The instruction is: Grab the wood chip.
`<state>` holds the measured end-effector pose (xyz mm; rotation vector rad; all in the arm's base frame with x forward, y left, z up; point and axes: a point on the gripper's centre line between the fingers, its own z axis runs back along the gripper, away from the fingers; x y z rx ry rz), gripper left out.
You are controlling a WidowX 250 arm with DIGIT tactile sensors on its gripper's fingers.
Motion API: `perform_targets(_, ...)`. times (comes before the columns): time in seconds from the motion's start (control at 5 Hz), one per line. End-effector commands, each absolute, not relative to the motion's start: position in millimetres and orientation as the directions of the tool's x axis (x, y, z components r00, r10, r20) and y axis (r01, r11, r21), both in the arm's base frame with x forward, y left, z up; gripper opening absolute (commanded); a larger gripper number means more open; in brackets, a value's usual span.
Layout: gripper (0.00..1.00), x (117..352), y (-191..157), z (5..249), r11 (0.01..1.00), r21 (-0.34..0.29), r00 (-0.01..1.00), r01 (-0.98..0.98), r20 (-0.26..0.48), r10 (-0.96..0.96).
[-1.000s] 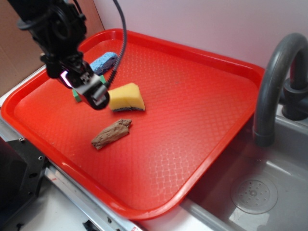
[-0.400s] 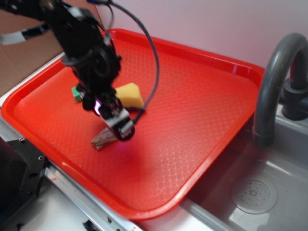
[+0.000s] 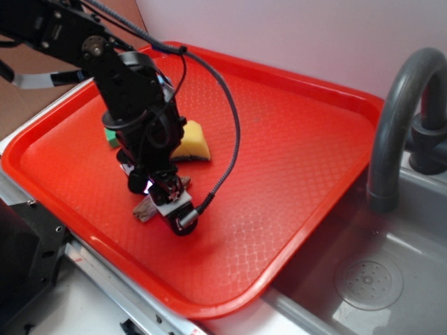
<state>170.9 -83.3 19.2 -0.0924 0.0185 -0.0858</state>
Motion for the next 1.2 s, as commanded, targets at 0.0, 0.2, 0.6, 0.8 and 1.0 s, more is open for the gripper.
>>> perform_targets(0.0, 0.00, 161.7, -86.2, 12.0, 0.995, -0.080, 0.998, 0.056, -0.033, -0.059)
perform_targets(0.2, 0.00, 158.8, -89.0, 8.7, 0.996, -0.069, 0.998, 0.048, -0.043, -0.052)
perform_targets(0.6, 0.00, 158.7, -85.6, 3.2, 0.997, -0.062, 0.997, 0.035, -0.062, -0.039)
perform_targets(0.8, 0.00, 161.0, -81.2, 22.3, 0.993, -0.104, 0.997, -0.047, -0.061, 0.041)
perform_targets(1.0, 0.00, 176.1, -76.6, 71.8, 0.985, -0.096, 0.989, -0.140, 0.035, 0.144)
